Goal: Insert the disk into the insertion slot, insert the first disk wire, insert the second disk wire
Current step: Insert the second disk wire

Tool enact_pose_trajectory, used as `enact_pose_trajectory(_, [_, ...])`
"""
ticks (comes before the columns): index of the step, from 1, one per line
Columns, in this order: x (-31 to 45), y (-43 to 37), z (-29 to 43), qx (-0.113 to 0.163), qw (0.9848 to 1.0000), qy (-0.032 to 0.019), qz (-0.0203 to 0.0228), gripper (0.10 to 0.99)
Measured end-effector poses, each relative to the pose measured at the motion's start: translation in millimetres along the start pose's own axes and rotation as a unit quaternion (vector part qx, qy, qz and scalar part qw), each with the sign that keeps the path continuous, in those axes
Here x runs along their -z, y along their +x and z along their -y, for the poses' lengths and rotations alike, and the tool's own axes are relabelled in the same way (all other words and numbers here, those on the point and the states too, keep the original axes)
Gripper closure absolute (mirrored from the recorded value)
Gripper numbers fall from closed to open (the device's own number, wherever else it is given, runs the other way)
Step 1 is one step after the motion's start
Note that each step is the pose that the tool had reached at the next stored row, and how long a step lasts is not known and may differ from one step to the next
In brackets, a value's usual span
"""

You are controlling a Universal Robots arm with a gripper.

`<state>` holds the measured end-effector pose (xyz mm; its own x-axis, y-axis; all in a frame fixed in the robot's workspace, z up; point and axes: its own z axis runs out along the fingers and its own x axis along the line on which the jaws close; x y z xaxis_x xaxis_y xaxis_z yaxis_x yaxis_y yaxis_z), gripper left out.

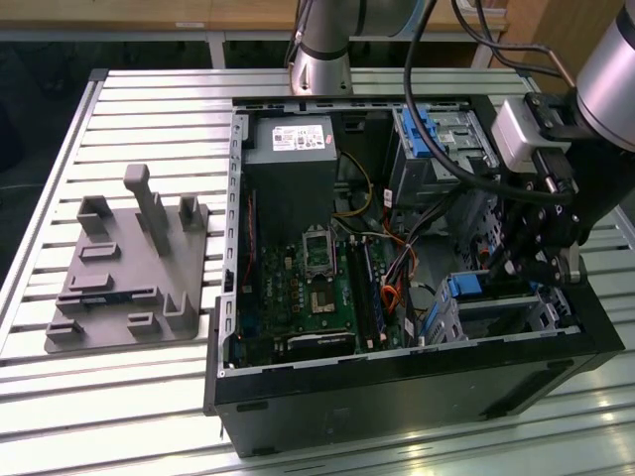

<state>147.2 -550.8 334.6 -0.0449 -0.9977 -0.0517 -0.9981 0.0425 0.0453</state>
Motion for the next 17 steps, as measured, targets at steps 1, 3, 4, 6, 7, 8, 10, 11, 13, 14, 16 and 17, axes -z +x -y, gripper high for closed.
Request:
enact_pose_trajectory(1, [0.0,0.2,0.0,0.0,1.0,-0.0002,0.0,0.941])
enact_pose_trajectory(3, [-0.3,0.2,0.2,0.0,1.0,-0.0003,0.0,0.941])
enact_pose_trajectory(4, [-0.5,0.1,0.6,0.0,1.0,-0.0004,0.0,0.941])
enact_pose_trajectory(6, [-0.7,-0.3,1.0,0.0,1.0,-0.0005,0.0001,0.941])
enact_pose_trajectory(7, [-0.6,-0.8,1.2,0.0,1.0,-0.001,-0.0001,0.941])
enact_pose_trajectory(8, [-0.7,-0.8,1.2,0.0,1.0,-0.0012,-0.0001,0.941])
enact_pose_trajectory(10, [-1.1,-0.8,1.2,0.0,1.0,-0.0016,-0.0001,0.941])
enact_pose_trajectory(11, [-1.3,-0.8,1.2,0.0,1.0,-0.0019,-0.0001,0.941])
enact_pose_trajectory(13, [-2.0,-0.7,1.3,0.0,1.0,-0.0023,-0.0001,0.941])
enact_pose_trajectory(14, [-2.4,-0.7,1.4,0.0,1.0,-0.0024,-0.0001,0.941])
enact_pose_trajectory(16, [-3.0,-0.7,2.0,0.0,1.0,-0.0025,-0.0001,0.941])
enact_pose_trajectory(17, [-3.5,-0.7,2.2,0.0,1.0,-0.0026,0.0,0.941])
